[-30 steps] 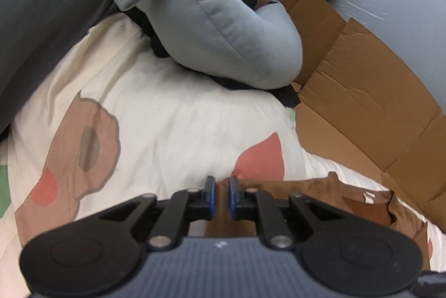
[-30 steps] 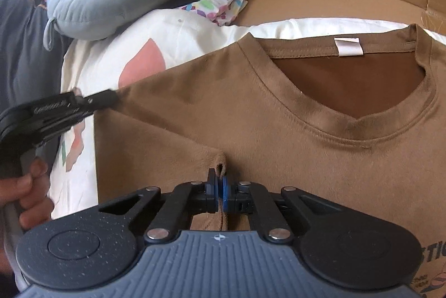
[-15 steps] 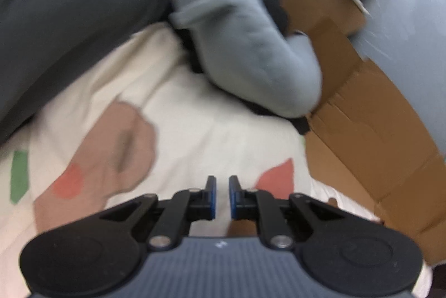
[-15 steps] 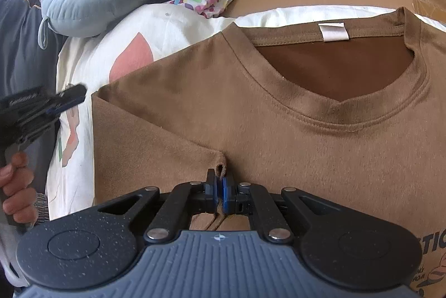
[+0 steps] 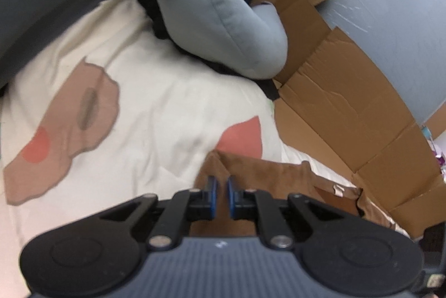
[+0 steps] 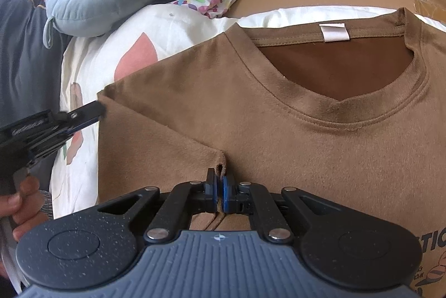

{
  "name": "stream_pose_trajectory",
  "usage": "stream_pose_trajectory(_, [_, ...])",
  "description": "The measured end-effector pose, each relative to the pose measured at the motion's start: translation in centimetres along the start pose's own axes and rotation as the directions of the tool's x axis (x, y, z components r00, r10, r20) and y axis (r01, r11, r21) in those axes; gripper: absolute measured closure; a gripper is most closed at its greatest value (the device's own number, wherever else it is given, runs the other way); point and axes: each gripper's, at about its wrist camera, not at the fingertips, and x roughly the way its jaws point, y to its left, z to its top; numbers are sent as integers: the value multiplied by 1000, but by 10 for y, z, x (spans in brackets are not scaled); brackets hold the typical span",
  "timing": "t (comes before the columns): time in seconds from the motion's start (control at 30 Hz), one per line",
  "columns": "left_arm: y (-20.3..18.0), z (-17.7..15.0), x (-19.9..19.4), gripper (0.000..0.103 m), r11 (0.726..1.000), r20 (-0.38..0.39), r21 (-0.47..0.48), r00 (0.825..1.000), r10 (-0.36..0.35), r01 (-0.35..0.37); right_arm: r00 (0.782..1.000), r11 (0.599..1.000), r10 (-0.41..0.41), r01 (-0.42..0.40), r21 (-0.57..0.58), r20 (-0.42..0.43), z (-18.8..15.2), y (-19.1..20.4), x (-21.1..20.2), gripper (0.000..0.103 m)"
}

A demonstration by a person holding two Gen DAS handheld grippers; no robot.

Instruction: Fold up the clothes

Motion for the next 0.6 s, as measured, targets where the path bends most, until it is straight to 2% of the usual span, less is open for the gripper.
stream_pose_trajectory(0.13, [5, 3, 18, 95, 999, -12, -21, 999, 37, -37, 1000, 1000, 5, -5, -9, -5, -2, 0, -3, 102])
stream_pose_trajectory(0.33, [10, 4, 25, 96, 999, -15, -24, 999, 46, -47, 999, 999, 42, -41, 30, -6, -5, -5, -10, 102])
stream_pose_trajectory(0.5, [13, 6, 28, 96, 999, -21, -15, 999, 49, -49, 1000, 999, 17, -18, 43, 16, -2, -11, -10, 102])
stream_pose_trajectory(0.6, [14, 6, 26, 96, 999, -29, 0, 999, 35, -35, 999, 997, -34, 32, 73, 28, 3, -20, -5, 101])
